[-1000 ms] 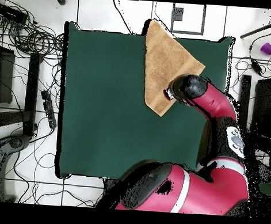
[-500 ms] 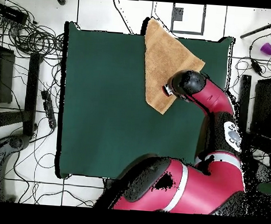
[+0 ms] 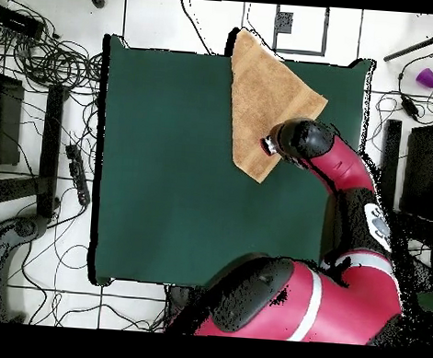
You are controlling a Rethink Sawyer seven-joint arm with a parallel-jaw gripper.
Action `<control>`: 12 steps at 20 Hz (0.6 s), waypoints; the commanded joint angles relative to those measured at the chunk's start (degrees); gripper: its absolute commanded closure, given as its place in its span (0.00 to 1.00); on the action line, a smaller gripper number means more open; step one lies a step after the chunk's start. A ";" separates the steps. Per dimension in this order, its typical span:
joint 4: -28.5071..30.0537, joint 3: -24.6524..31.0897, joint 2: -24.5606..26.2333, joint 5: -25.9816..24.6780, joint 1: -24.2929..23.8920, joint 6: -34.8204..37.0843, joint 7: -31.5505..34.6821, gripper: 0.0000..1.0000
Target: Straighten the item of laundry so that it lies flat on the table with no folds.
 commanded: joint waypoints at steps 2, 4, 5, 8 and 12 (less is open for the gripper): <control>21.65 10.49 -5.32 1.39 -1.84 -18.12 19.54 1.00; 23.91 10.43 -7.15 1.29 -1.90 -18.86 19.84 1.00; 25.17 11.38 -7.56 0.77 -2.81 -20.68 19.44 1.00; 29.20 15.69 -8.88 -0.18 -6.70 -24.73 17.80 1.00; 35.39 24.71 -10.33 -3.21 -14.26 -32.03 16.93 1.00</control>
